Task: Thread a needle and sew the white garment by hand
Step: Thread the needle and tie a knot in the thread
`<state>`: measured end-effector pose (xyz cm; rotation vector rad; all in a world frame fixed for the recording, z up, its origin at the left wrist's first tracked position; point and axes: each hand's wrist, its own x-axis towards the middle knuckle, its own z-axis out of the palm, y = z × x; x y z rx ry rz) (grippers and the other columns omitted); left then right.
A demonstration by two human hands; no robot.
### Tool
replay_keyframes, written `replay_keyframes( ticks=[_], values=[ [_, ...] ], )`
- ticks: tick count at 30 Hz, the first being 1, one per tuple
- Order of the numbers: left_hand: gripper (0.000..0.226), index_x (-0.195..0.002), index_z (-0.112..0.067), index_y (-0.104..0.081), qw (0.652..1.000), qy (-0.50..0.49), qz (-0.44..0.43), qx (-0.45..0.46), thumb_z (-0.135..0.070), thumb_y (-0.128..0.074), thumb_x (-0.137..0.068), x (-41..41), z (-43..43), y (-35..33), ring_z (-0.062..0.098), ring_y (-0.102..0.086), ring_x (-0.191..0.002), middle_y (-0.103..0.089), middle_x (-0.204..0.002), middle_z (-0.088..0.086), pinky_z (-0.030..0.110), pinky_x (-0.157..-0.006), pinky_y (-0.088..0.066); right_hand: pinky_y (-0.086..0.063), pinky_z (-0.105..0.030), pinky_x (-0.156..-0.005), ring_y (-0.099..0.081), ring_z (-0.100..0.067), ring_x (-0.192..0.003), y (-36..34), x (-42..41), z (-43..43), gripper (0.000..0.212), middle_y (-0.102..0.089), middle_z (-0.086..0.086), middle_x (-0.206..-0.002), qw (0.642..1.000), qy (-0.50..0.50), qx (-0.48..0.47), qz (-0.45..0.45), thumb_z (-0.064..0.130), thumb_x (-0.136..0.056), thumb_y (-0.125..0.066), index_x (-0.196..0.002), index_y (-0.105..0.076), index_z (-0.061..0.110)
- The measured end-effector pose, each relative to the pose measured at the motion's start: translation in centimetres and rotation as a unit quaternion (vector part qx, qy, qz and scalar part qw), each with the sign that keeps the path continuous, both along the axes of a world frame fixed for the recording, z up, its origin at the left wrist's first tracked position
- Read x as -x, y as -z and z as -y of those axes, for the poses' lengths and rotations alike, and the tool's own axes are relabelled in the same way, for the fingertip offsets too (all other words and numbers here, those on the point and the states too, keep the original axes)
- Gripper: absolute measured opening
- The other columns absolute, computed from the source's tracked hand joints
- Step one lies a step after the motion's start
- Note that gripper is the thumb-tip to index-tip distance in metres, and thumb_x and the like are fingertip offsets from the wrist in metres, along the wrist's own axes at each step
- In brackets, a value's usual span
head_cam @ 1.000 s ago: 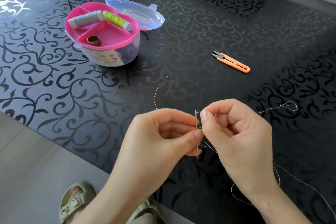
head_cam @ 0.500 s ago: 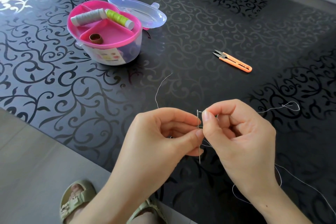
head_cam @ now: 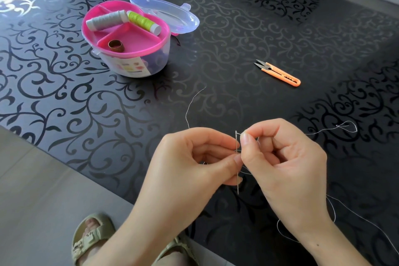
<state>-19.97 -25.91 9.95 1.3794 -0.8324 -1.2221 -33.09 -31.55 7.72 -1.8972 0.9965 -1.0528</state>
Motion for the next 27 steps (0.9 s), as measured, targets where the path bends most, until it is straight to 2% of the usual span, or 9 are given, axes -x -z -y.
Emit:
replay_keyframes(
  ticks=[5, 12, 18, 27],
  values=[
    [0.011, -0.08, -0.01, -0.073, 1.0, -0.001, 0.02, 0.005, -0.008, -0.078, -0.07, 0.04, -0.08, -0.01, 0.02, -0.071, -0.058, -0.073, -0.069, 0.006, 0.023, -0.058, -0.057, -0.037, -0.007, -0.051, -0.039, -0.004, -0.043, 0.04, -0.03, -0.03, 0.01, -0.046, -0.006, -0.052, 1.0, -0.005, 0.008, -0.004, 0.02, -0.082, -0.06, -0.072, -0.061, 0.02],
    [0.01, -0.078, -0.015, -0.073, 0.998, -0.015, 0.065, 0.009, -0.011, -0.079, -0.071, 0.22, -0.14, -0.07, 0.018, -0.071, -0.058, -0.073, -0.068, 0.001, 0.035, -0.064, -0.06, -0.034, -0.004, -0.051, -0.038, -0.007, -0.042, 0.0, -0.07, -0.11, 0.01, -0.044, -0.007, -0.051, 1.0, 0.004, 0.018, -0.009, 0.019, -0.082, -0.06, -0.072, -0.061, 0.019],
    [0.011, -0.076, -0.016, -0.073, 0.995, -0.031, 0.094, 0.013, -0.008, -0.078, -0.071, 0.32, -0.15, -0.04, 0.015, -0.07, -0.056, -0.073, -0.067, -0.001, 0.034, -0.062, -0.059, -0.033, -0.004, -0.051, -0.036, -0.006, -0.043, 0.02, -0.13, -0.12, 0.01, -0.042, -0.006, -0.053, 0.999, 0.007, 0.034, -0.014, 0.02, -0.082, -0.059, -0.072, -0.06, 0.019],
    [0.01, -0.078, -0.014, -0.074, 0.995, -0.022, 0.093, 0.008, -0.007, -0.076, -0.072, 0.33, -0.14, -0.12, 0.015, -0.07, -0.057, -0.073, -0.067, -0.001, 0.033, -0.064, -0.059, -0.035, -0.004, -0.052, -0.037, -0.008, -0.043, 0.02, -0.16, -0.13, 0.009, -0.042, -0.007, -0.053, 0.999, 0.002, 0.033, -0.014, 0.021, -0.081, -0.059, -0.072, -0.06, 0.021]
  ],
)
